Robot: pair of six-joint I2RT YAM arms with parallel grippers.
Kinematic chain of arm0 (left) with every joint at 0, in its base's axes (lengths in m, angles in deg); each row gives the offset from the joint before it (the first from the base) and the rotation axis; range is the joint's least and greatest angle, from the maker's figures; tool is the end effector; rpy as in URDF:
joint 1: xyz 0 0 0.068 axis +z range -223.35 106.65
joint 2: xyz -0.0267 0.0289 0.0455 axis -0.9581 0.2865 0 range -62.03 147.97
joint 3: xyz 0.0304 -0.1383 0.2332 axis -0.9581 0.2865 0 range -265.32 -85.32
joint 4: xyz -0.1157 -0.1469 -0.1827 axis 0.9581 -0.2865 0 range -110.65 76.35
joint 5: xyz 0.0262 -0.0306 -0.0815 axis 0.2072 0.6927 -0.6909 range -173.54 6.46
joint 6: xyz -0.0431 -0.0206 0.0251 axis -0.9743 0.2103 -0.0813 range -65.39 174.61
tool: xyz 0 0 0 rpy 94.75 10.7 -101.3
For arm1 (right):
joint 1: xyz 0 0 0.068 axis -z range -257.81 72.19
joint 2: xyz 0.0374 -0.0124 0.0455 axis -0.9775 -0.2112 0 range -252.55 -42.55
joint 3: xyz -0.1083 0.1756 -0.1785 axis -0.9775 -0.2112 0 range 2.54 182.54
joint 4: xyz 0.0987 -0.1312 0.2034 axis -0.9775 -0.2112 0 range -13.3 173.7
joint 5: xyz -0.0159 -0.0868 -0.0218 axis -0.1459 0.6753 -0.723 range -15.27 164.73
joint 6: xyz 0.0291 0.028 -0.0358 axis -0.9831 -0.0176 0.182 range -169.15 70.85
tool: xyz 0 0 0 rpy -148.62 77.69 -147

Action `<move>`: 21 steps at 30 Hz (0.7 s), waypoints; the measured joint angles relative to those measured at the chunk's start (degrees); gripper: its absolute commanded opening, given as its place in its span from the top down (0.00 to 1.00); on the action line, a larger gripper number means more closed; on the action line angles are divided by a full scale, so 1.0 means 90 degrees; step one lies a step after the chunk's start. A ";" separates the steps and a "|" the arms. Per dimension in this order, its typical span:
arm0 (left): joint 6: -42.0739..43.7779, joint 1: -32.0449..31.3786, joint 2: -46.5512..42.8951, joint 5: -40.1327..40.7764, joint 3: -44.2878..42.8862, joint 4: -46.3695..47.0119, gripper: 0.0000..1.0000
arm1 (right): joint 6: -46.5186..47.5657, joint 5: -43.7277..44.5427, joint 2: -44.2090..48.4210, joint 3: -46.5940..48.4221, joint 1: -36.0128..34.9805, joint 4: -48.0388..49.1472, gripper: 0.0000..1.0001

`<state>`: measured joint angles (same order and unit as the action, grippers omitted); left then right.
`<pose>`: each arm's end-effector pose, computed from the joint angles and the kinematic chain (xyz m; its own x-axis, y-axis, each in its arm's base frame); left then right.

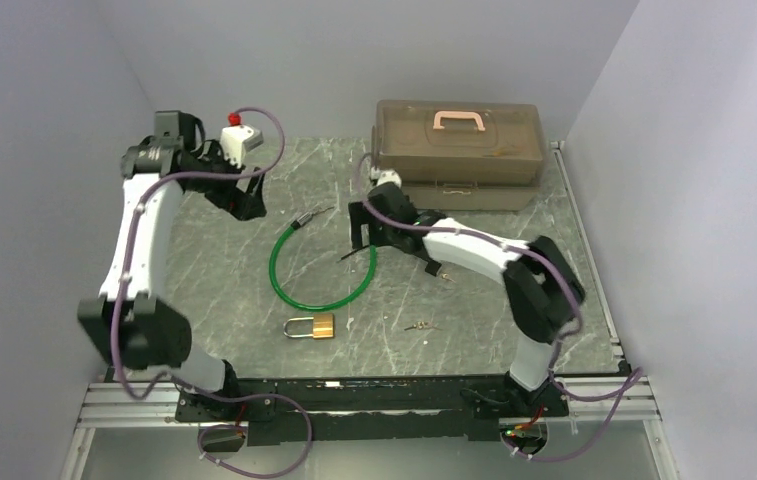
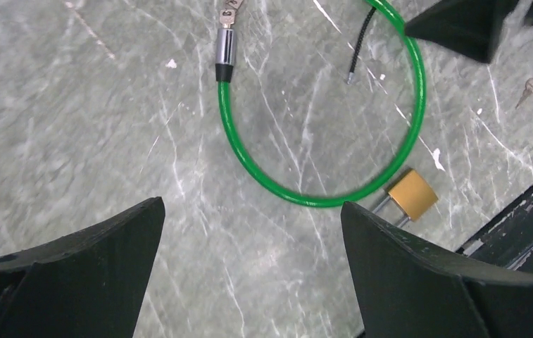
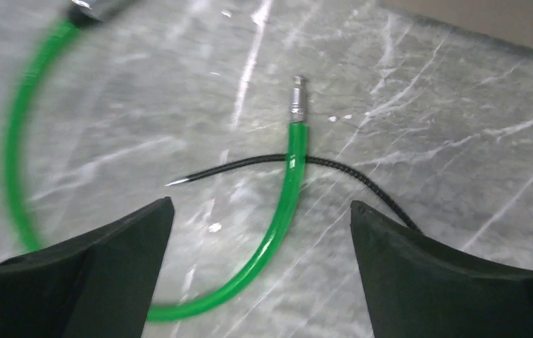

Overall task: Unlock with the key
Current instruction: Place the lock at the center of the board.

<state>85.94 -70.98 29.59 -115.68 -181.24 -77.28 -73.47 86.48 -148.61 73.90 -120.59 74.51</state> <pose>0.3210 -0.0057 0.3661 -0.6114 0.4153 -0.6736 0.6485 0.7508 -0.1257 0.3036 0.2712 0.2015 -0.6933 -0.0922 -0.7148 -0.2982 0.9396 0.1680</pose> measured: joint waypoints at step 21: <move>-0.0049 0.0287 -0.4163 0.0515 0.3670 -0.0593 0.01 | -0.1824 0.0823 0.4466 -0.3492 -0.1965 -0.2509 0.09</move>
<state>85.51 -68.40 -7.88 -111.05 -148.21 -82.62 -89.88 93.89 -108.41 42.47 -138.28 51.93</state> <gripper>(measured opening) 0.994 0.924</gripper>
